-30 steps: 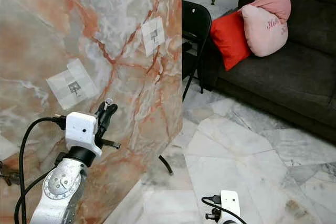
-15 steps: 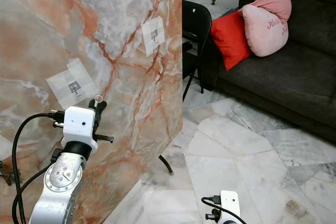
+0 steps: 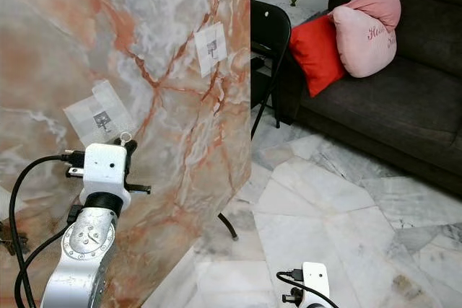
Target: Hang keys on a hook
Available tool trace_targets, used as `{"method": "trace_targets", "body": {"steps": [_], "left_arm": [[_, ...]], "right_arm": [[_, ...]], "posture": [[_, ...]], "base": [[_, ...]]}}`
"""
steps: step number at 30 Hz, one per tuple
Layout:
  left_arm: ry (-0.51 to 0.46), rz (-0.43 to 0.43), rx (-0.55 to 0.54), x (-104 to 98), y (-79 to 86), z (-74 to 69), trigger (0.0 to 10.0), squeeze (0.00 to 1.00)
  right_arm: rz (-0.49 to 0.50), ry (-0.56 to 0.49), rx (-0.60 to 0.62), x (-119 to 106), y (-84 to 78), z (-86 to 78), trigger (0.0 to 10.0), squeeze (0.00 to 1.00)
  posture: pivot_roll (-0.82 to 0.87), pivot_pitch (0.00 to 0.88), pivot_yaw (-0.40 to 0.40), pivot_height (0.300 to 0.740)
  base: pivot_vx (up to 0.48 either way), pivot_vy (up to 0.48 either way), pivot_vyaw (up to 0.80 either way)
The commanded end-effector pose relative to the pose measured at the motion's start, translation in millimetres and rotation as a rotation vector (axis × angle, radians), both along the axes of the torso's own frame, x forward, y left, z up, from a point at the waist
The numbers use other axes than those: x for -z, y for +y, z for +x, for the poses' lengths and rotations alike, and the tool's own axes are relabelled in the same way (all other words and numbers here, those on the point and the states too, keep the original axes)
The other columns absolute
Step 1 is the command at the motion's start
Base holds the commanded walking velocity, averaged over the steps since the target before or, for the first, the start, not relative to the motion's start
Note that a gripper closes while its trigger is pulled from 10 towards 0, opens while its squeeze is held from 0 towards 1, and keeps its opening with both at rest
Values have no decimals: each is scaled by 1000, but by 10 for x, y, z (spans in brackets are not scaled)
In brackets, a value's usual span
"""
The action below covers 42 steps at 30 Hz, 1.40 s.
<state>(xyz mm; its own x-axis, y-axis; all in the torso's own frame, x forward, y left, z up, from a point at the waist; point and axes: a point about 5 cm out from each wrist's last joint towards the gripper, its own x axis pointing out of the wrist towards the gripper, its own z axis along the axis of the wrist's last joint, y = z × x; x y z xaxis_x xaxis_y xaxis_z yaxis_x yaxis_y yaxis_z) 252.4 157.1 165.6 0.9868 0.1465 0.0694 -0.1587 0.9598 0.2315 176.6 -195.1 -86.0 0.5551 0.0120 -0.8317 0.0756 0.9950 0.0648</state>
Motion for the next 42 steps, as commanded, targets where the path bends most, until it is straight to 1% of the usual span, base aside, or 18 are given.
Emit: {"method": "trace_targets", "body": {"steps": [1, 7, 12, 14, 18, 22, 26, 30, 42], "left_arm": [[-10, 11, -24, -69, 8, -1, 10000, 0], [-9, -1, -23, -61, -17, 9, 10000, 0], [-19, 7, -25, -93, -33, 19, 10000, 0], [-44, 8, -48, -114, -16, 16, 10000, 0], [-54, 9, -73, -127, 13, 15, 10000, 0], [-76, -1, -98, -185, 34, 30, 10000, 0], [-81, -16, -88, -194, 13, 41, 10000, 0], [-82, -6, -75, -194, -13, 46, 10000, 0], [-74, -1, -85, -218, -13, 76, 10000, 0]], "right_arm": [[-2, 5, -10, -3, 3, 10, 10000, 0], [-3, 7, -12, -2, 3, 9, 10000, 0], [-3, 7, -11, -2, 1, 7, 10000, 0], [-3, 7, -11, -2, 1, 7, 10000, 0], [-3, 7, -12, -2, 1, 7, 10000, 0], [-3, 7, -9, -3, 2, 10, 10000, 0], [-2, 6, -9, -3, 3, 11, 10000, 0], [-2, 6, -9, -3, 5, 11, 10000, 0], [-1, 5, -6, -3, 7, 12, 10000, 0]], "posture": [[-3, 16, -9, 740], [-4, 16, -9, 740], [-6, 17, -9, 740], [-6, 17, -9, 740], [-6, 17, -9, 740], [-6, 24, -9, 740], [-6, 24, -9, 740], [-6, 24, -8, 740], [-7, 25, -8, 740]], "base": [[0, 0, 0], [0, 0, 0], [0, 0, 0], [0, 0, 0], [0, 0, 0], [0, 0, 0], [0, 0, 0], [0, 0, 0], [0, 0, 0]]}}
